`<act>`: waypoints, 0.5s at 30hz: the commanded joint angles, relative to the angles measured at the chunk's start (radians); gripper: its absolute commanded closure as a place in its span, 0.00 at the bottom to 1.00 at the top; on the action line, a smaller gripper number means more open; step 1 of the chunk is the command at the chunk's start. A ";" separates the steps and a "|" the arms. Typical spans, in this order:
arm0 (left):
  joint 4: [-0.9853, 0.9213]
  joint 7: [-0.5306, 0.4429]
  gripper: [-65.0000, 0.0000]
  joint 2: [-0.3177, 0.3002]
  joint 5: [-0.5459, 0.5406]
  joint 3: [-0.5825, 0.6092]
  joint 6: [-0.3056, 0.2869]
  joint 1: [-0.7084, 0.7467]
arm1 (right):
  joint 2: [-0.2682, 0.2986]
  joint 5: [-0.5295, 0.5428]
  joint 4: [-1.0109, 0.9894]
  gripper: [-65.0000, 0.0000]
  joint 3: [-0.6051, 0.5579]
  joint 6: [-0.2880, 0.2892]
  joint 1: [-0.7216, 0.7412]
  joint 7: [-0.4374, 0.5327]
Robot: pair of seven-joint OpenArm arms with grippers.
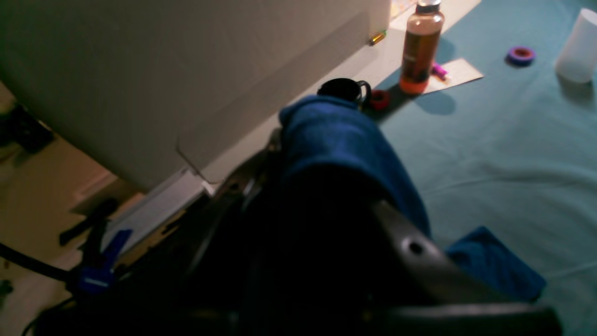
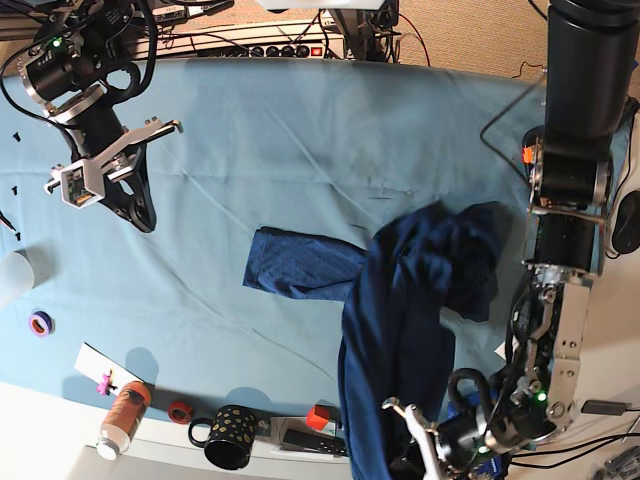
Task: Layout the t-shirt on the table in an organized manner, then fold the t-shirt properly
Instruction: 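Drag the bunched shirt with the left gripper toward the table center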
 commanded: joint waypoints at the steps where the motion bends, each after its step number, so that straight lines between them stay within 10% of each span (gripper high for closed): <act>1: 0.006 -0.019 1.00 0.004 -0.001 -0.004 0.005 -0.029 | 0.011 0.018 0.015 1.00 0.004 -0.002 0.003 0.033; 15: -0.301 -0.122 1.00 0.014 0.070 -0.004 0.004 -0.035 | 0.010 0.018 0.015 1.00 0.004 -0.002 0.003 0.027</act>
